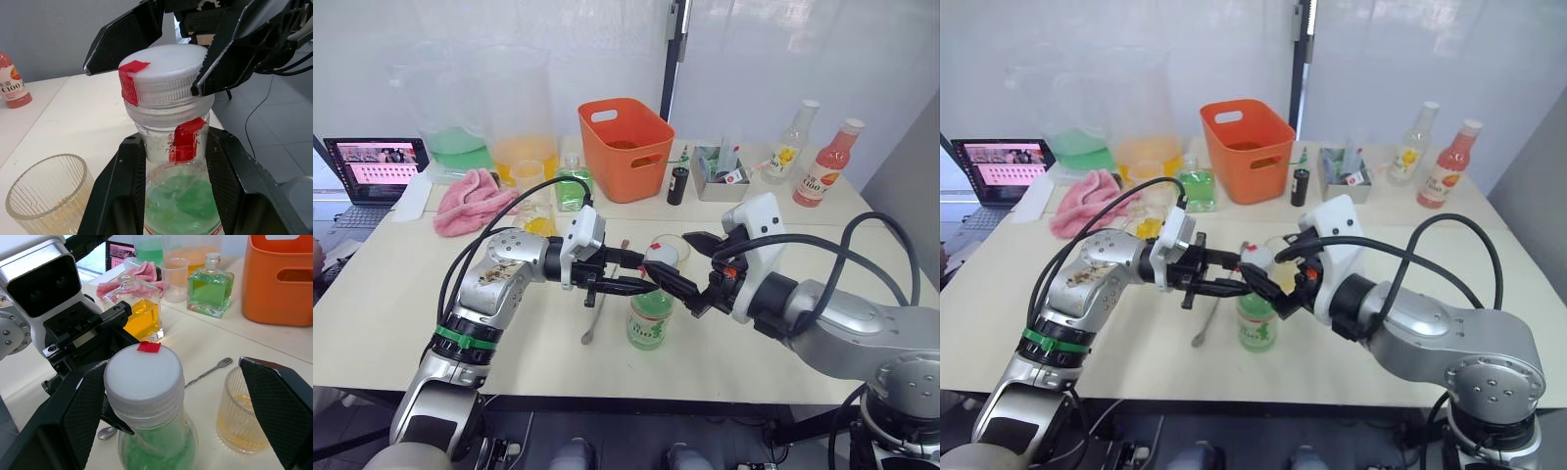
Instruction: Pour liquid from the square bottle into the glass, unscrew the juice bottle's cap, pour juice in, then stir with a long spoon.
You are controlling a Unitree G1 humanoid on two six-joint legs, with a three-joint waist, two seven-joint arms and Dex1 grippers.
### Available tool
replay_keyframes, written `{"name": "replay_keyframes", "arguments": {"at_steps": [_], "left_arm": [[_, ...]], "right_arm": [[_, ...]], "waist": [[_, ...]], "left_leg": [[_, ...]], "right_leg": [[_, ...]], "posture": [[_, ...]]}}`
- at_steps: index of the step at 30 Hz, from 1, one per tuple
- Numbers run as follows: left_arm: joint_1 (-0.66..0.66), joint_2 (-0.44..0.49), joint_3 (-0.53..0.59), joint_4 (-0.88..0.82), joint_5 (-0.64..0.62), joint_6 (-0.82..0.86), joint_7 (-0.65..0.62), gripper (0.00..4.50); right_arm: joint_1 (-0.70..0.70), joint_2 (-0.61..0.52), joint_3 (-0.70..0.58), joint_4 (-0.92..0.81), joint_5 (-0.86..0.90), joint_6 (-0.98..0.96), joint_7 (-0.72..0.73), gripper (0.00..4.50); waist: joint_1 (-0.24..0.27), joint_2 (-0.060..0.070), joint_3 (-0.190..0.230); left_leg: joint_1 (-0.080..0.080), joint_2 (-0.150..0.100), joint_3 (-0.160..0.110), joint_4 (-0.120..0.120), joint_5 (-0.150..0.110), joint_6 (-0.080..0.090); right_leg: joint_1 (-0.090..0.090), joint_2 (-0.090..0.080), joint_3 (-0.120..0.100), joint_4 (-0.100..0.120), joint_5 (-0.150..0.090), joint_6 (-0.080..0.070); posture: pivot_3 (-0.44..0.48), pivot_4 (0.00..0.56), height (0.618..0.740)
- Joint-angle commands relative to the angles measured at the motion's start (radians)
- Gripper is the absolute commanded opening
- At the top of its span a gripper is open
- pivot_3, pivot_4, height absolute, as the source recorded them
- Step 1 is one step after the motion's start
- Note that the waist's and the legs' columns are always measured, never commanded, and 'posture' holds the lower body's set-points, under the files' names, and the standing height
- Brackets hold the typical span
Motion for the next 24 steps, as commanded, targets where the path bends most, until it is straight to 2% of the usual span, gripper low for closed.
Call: {"name": "replay_keyframes", "arguments": {"at_steps": [1,8,24], "left_arm": [[-0.010,0.014,0.010,0.019,0.026,-0.018,-0.003,1.51],[-0.017,0.014,0.005,0.032,0.027,-0.024,-0.015,1.51],[-0.037,0.003,-0.004,0.060,0.036,-0.041,-0.027,1.51]], "right_arm": [[-0.019,-0.047,0.023,-0.018,0.070,-0.074,-0.095,4.48],[-0.060,-0.092,0.107,-0.016,0.091,-0.162,-0.154,4.48],[-0.025,-0.126,0.138,-0.035,0.004,-0.218,0.014,4.48]], "waist": [[0.000,0.000,0.000],[0.000,0.000,0.000],[0.001,0.000,0.000]], "left_leg": [[0.000,0.000,0.000,0.000,0.000,0.000],[0.000,0.001,0.001,0.000,0.000,0.000],[0.000,0.002,0.001,0.000,0.000,0.000]], "right_leg": [[0.000,0.000,0.000,0.000,0.000,0.000],[0.000,0.001,0.001,-0.002,0.000,0.000],[0.001,0.002,0.002,-0.005,0.000,0.000]], "posture": [[0.000,0.150,0.739],[0.000,0.150,0.739],[0.000,0.150,0.739]]}}
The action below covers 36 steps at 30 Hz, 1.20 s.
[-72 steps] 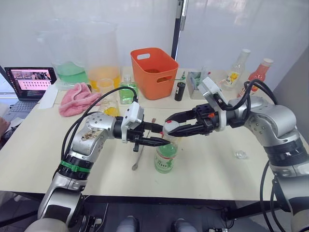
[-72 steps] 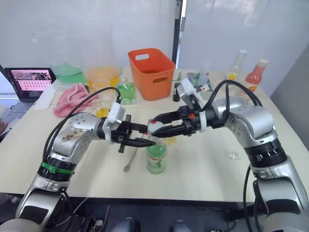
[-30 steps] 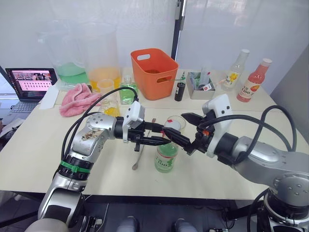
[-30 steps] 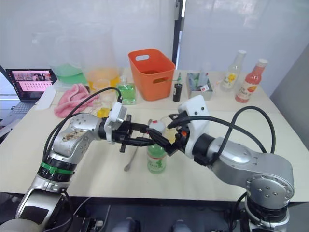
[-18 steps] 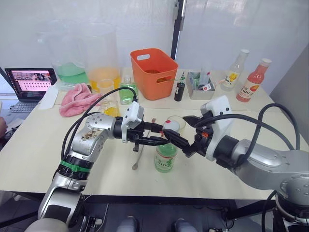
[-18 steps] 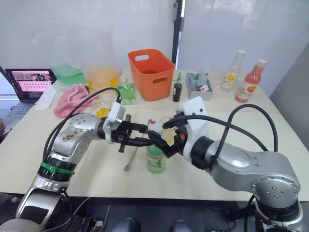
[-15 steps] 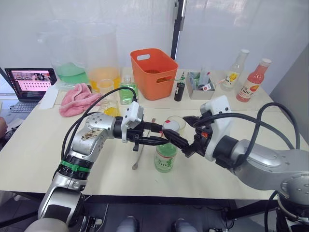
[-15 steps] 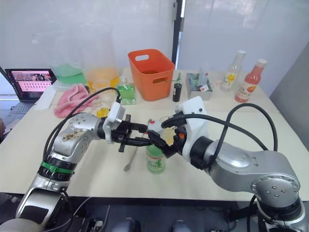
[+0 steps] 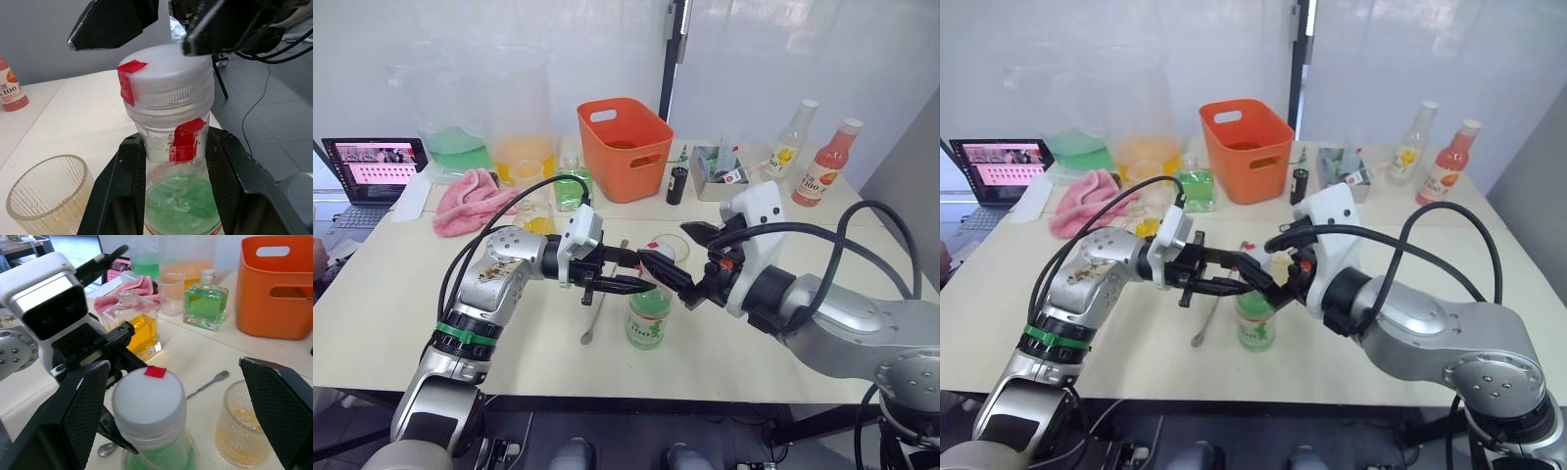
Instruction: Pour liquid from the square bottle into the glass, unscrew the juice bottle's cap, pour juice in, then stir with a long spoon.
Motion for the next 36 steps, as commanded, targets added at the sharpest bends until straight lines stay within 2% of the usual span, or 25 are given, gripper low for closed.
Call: {"name": "replay_keyframes", "arguments": {"at_steps": [1,13,16,19,20,21,23,27,29,30,33,36], "left_arm": [[-0.017,0.004,-0.003,0.010,0.035,-0.007,0.009,1.51],[-0.016,0.010,-0.001,-0.001,0.033,0.000,0.011,1.51],[-0.015,0.011,-0.001,-0.005,0.032,0.003,0.012,1.51],[-0.016,0.011,-0.002,-0.006,0.032,0.004,0.012,1.51],[-0.017,0.011,-0.002,-0.005,0.033,0.004,0.013,1.51],[-0.017,0.011,-0.003,-0.005,0.034,0.004,0.013,1.51],[-0.018,0.011,-0.004,-0.006,0.034,0.007,0.014,1.51],[-0.017,0.013,-0.005,-0.011,0.036,0.010,0.017,1.51],[-0.017,0.013,-0.007,-0.013,0.036,0.015,0.020,1.51],[-0.015,0.013,-0.008,-0.016,0.036,0.016,0.020,1.51],[-0.012,0.013,-0.013,-0.020,0.039,0.019,0.019,1.51],[-0.006,0.016,-0.013,-0.024,0.040,0.014,0.016,1.51]], "right_arm": [[0.006,-0.007,0.006,-0.032,-0.015,-0.025,0.029,4.48],[0.014,0.022,0.025,-0.023,-0.084,-0.028,0.048,4.48],[0.015,0.026,0.023,-0.025,-0.091,-0.027,0.050,3.70],[0.017,0.029,0.022,-0.025,-0.095,-0.027,0.051,2.67],[0.017,0.029,0.020,-0.024,-0.098,-0.027,0.054,2.61],[0.017,0.029,0.019,-0.024,-0.102,-0.026,0.056,1.96],[0.017,0.030,0.019,-0.024,-0.109,-0.026,0.059,1.69],[0.017,0.025,0.014,-0.020,-0.128,-0.027,0.100,1.69],[0.016,0.011,0.002,-0.009,-0.146,-0.027,0.171,1.69],[0.021,-0.005,-0.012,0.010,-0.164,-0.032,0.251,1.69],[0.035,-0.053,-0.050,0.109,-0.232,-0.063,0.556,1.69],[-0.034,-0.119,0.016,0.290,-0.352,-0.101,1.008,1.69]], "waist": [[-0.001,0.000,0.000],[0.000,0.000,0.000],[0.000,0.000,0.000],[0.000,0.000,0.000],[0.000,0.000,0.000],[0.000,0.000,0.000],[0.000,0.000,0.000],[0.000,0.000,0.000],[0.000,0.000,0.000],[0.000,0.000,0.000],[0.001,0.000,0.000],[0.000,0.000,0.000]], "left_leg": [[0.000,0.000,0.000,0.000,0.000,0.000],[0.000,0.000,0.000,0.000,0.000,0.000],[0.000,0.000,0.000,0.000,0.000,0.000],[0.000,0.000,0.000,0.000,0.000,0.000],[0.000,0.000,0.000,0.000,0.000,0.000],[0.000,0.000,0.000,0.000,0.000,0.000],[0.000,0.000,0.000,0.000,0.000,0.000],[0.000,0.000,0.000,0.000,0.000,0.000],[0.000,0.000,0.000,0.000,0.000,0.000],[0.000,0.000,0.000,0.000,0.000,0.000],[0.000,-0.001,0.001,0.000,0.000,0.000],[0.000,-0.001,0.004,0.000,0.000,0.000]], "right_leg": [[0.000,0.000,0.000,0.000,0.000,0.000],[0.000,0.000,0.000,0.000,0.000,0.000],[0.000,0.000,0.000,0.000,0.000,0.000],[0.000,0.000,0.000,0.000,0.000,0.000],[0.000,0.000,0.000,0.000,0.000,0.000],[0.000,0.000,0.000,0.000,0.000,0.000],[0.000,0.000,0.000,-0.001,0.000,0.000],[0.000,0.000,0.000,-0.001,0.000,0.000],[0.000,0.000,0.000,-0.001,0.000,0.000],[0.000,0.000,0.000,-0.001,0.000,0.000],[0.001,0.000,0.000,-0.002,0.000,0.000],[0.001,0.001,0.000,-0.003,0.000,0.000]], "posture": [[0.000,0.150,0.739],[0.000,0.150,0.739],[0.000,0.150,0.739],[0.000,0.150,0.739],[0.000,0.150,0.739],[0.000,0.150,0.739],[0.000,0.150,0.739],[0.000,0.150,0.739],[0.000,0.150,0.739],[0.000,0.150,0.739],[0.000,0.150,0.739],[0.000,0.150,0.739]]}}
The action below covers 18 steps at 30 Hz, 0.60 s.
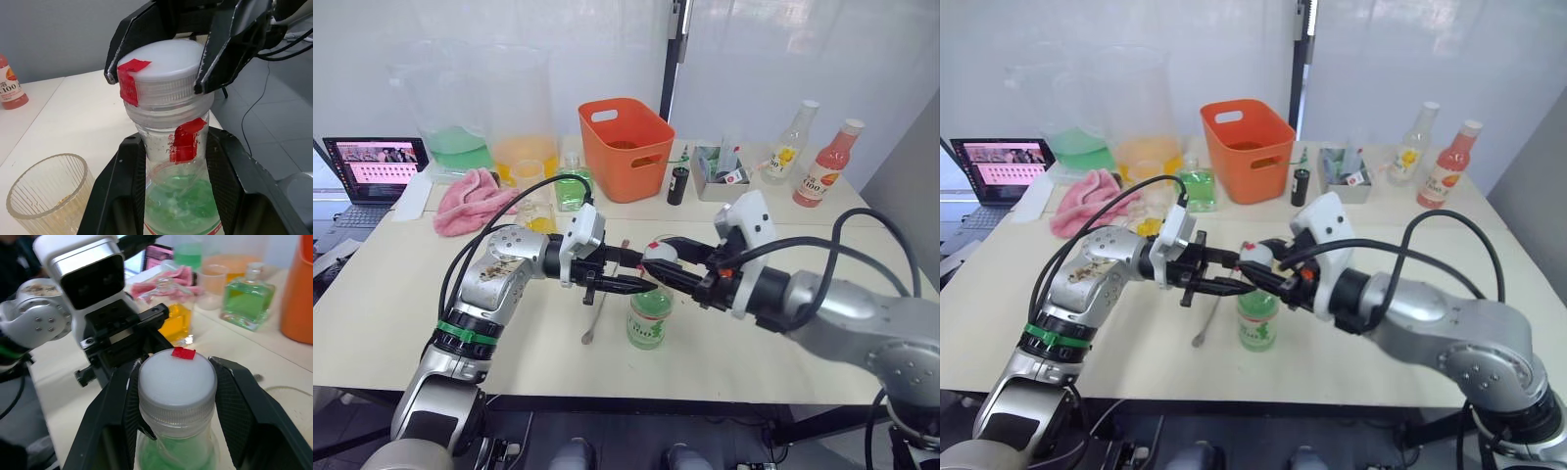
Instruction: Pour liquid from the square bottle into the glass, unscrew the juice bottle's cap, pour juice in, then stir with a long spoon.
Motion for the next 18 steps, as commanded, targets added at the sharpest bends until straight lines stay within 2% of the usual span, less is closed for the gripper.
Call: {"name": "replay_keyframes", "arguments": {"at_steps": [1,3,6,9,13,18], "left_arm": [[0.002,0.018,0.000,-0.007,0.034,-0.005,0.006,1.51],[0.008,0.020,0.000,-0.017,0.031,-0.004,0.008,1.51],[0.017,0.020,0.000,-0.028,0.030,-0.003,0.010,1.51],[0.025,0.022,0.003,-0.035,0.028,0.000,0.011,1.51],[0.025,0.024,0.005,-0.044,0.028,0.006,0.014,1.51],[0.022,0.027,0.006,-0.058,0.024,0.021,0.020,1.51]], "right_arm": [[-0.116,-0.028,0.062,0.212,-0.147,-0.066,0.457,1.69],[-0.230,-0.004,0.142,0.355,-0.251,-0.110,0.677,1.69],[-0.351,0.037,0.217,0.516,-0.365,-0.158,0.934,1.69],[-0.462,0.093,0.292,0.684,-0.494,-0.216,1.135,1.69],[-0.513,0.148,0.309,0.787,-0.560,-0.238,1.311,1.69],[-0.532,0.192,0.291,0.852,-0.636,-0.251,1.368,1.69]], "waist": [[-0.003,0.000,0.000],[-0.008,0.000,0.000],[-0.007,0.000,0.000],[-0.004,0.001,0.000],[0.007,0.001,0.000],[0.005,0.001,0.000]], "left_leg": [[0.000,0.000,0.000,0.000,0.000,0.000],[0.000,0.002,0.002,0.000,0.000,0.000],[0.000,0.004,0.002,-0.001,0.000,0.000],[0.000,0.005,0.003,-0.001,0.000,0.000],[-0.001,0.003,0.002,0.000,0.000,0.000],[0.000,0.003,0.001,0.000,0.000,0.000]], "right_leg": [[0.000,0.001,0.000,0.000,0.000,0.000],[-0.001,0.003,0.001,-0.001,0.001,-0.001],[-0.002,0.007,0.001,0.000,0.001,-0.001],[-0.002,0.007,0.001,0.000,0.001,-0.002],[-0.002,0.006,0.001,0.000,0.001,-0.002],[-0.002,0.006,0.001,0.003,0.001,-0.002]], "posture": [[0.000,0.150,0.739],[0.000,0.150,0.739],[0.000,0.150,0.739],[0.000,0.150,0.739],[0.000,0.150,0.739],[0.000,0.150,0.739]]}}
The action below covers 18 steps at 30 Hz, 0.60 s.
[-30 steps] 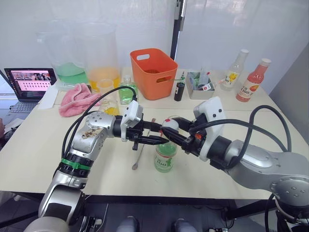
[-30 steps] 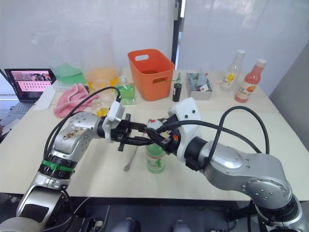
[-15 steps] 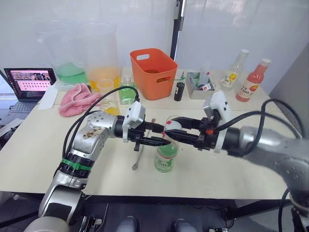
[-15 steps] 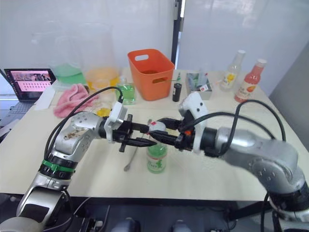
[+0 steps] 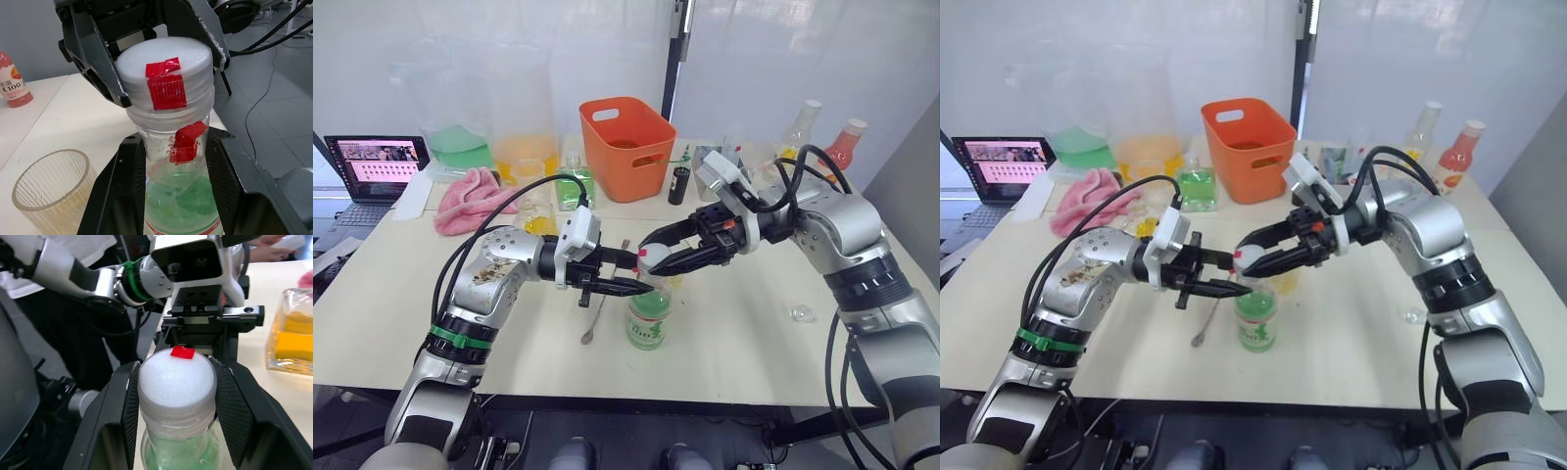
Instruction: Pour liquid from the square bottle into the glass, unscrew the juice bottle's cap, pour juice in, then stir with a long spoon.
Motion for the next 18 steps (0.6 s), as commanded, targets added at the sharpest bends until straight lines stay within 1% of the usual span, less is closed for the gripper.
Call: {"name": "replay_keyframes", "arguments": {"at_steps": [1,3,6,8,11,13,14,18], "left_arm": [[-0.006,0.005,-0.013,-0.025,0.024,0.020,0.018,1.51],[-0.008,0.005,-0.011,-0.027,0.023,0.025,0.019,1.51],[-0.014,0.002,-0.010,-0.021,0.023,0.028,0.020,1.51],[-0.018,-0.001,-0.011,-0.014,0.025,0.026,0.020,1.51],[-0.020,-0.003,-0.011,-0.009,0.026,0.024,0.020,1.51],[-0.022,-0.003,-0.011,-0.005,0.027,0.022,0.019,1.51],[-0.022,-0.003,-0.011,-0.003,0.028,0.021,0.018,1.51],[-0.021,-0.001,-0.009,0.002,0.029,0.016,0.015,1.51]], "right_arm": [[-0.015,0.027,-0.017,0.003,-0.032,0.000,0.040,1.69],[-0.012,0.033,-0.032,-0.001,-0.045,0.009,0.033,1.69],[-0.006,0.037,-0.052,-0.015,-0.051,0.034,0.023,1.69],[-0.004,0.040,-0.062,-0.023,-0.056,0.047,0.014,2.72],[-0.001,0.044,-0.087,-0.041,-0.046,0.069,0.006,3.65],[-0.001,0.048,-0.107,-0.052,-0.043,0.074,-0.008,4.40],[-0.001,0.049,-0.116,-0.059,-0.039,0.081,-0.011,4.46],[0.000,0.052,-0.150,-0.087,-0.028,0.097,-0.030,4.46]], "waist": [[-0.002,0.000,0.000],[-0.003,0.000,0.000],[-0.003,0.000,0.000],[-0.003,0.000,0.000],[-0.004,0.000,0.000],[-0.004,0.000,0.000],[-0.004,0.000,0.000],[-0.004,0.000,0.000]], "left_leg": [[0.000,0.000,0.000,0.000,0.000,0.000],[0.001,-0.002,-0.001,0.000,0.000,0.000],[0.001,-0.002,-0.002,0.000,0.000,0.000],[0.001,-0.002,-0.002,0.000,0.000,0.000],[0.001,-0.002,-0.002,0.000,0.000,0.000],[0.001,-0.002,-0.002,0.000,0.000,0.000],[0.001,-0.002,-0.002,0.001,0.000,0.000],[0.001,-0.002,-0.003,0.001,0.000,0.000]], "right_leg": [[0.000,0.000,0.000,0.002,0.000,0.000],[-0.001,-0.001,0.000,0.006,0.000,0.000],[-0.001,-0.001,0.000,0.007,0.000,0.000],[-0.001,-0.001,0.000,0.007,0.000,0.000],[-0.002,-0.001,0.000,0.007,0.000,0.000],[-0.002,-0.001,0.000,0.008,0.000,0.000],[-0.002,-0.001,0.000,0.009,0.000,0.000],[-0.002,-0.001,0.000,0.009,0.000,0.000]], "posture": [[0.000,0.150,0.739],[0.000,0.150,0.739],[0.000,0.150,0.739],[0.000,0.150,0.739],[0.000,0.150,0.739],[0.000,0.150,0.739],[0.000,0.150,0.739],[0.000,0.150,0.739]]}}
